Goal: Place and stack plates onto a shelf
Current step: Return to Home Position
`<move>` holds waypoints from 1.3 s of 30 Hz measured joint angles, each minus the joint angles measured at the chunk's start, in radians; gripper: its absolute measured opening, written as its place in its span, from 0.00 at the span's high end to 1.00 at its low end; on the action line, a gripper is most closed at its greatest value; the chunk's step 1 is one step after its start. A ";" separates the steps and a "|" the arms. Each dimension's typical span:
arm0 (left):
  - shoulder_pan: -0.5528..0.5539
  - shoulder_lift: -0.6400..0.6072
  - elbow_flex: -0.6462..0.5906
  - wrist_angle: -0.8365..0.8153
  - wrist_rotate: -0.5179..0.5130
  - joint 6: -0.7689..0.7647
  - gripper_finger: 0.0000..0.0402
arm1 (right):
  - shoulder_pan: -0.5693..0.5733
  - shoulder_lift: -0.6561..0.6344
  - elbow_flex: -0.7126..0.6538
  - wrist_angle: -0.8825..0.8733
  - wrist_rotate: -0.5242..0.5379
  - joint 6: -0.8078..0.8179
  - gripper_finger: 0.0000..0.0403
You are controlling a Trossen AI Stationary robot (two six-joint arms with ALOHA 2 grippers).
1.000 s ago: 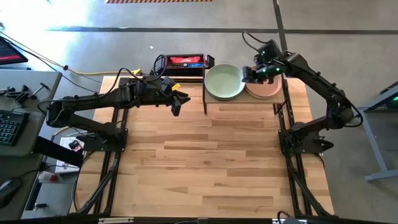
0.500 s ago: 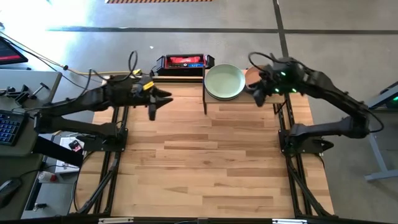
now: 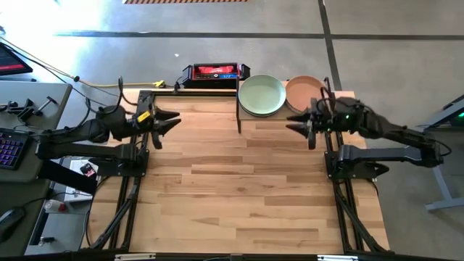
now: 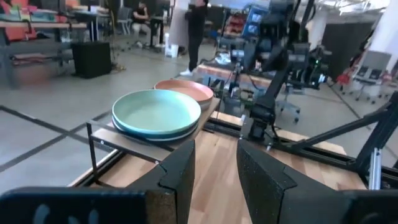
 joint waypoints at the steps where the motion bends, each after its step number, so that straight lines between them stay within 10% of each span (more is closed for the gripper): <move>1: -0.005 -0.025 -0.030 0.018 -0.002 0.001 0.74 | 0.001 -0.019 -0.047 0.036 -0.013 0.007 0.68; 21: -0.051 -0.343 -0.485 0.096 0.034 0.044 0.74 | 0.130 -0.099 -0.662 0.677 -0.011 0.232 0.68; 39: -0.051 -0.454 -0.668 0.106 0.080 0.085 0.74 | 0.150 -0.099 -0.707 0.630 -0.020 0.158 0.68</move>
